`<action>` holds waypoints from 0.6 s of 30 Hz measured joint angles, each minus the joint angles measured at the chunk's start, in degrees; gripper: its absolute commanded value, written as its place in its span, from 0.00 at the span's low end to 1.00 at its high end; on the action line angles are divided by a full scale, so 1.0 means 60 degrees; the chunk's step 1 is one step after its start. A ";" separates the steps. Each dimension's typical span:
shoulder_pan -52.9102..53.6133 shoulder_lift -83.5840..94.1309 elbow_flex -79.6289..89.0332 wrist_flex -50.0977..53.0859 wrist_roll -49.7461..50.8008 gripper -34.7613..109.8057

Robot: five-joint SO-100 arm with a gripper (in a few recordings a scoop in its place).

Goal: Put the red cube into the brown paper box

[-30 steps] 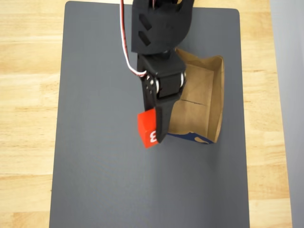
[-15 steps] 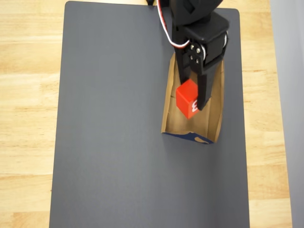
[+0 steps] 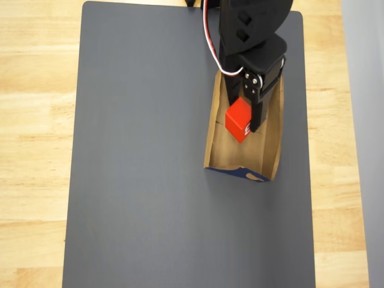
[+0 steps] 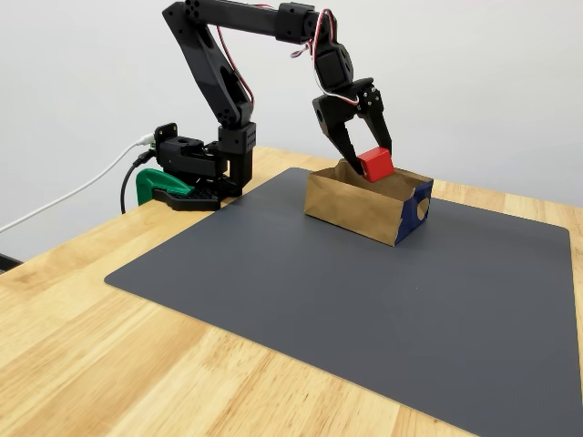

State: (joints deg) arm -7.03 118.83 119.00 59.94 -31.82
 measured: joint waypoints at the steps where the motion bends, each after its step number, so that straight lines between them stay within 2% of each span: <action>1: -0.0015 0.0000 0.0029 0.0000 -0.0117 0.35; 10: -0.0205 0.0000 0.0029 0.0000 -0.0249 0.43; 18: -0.0029 0.0000 0.0190 0.0103 -0.0278 0.42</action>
State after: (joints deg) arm -7.21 118.83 120.15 60.56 -33.49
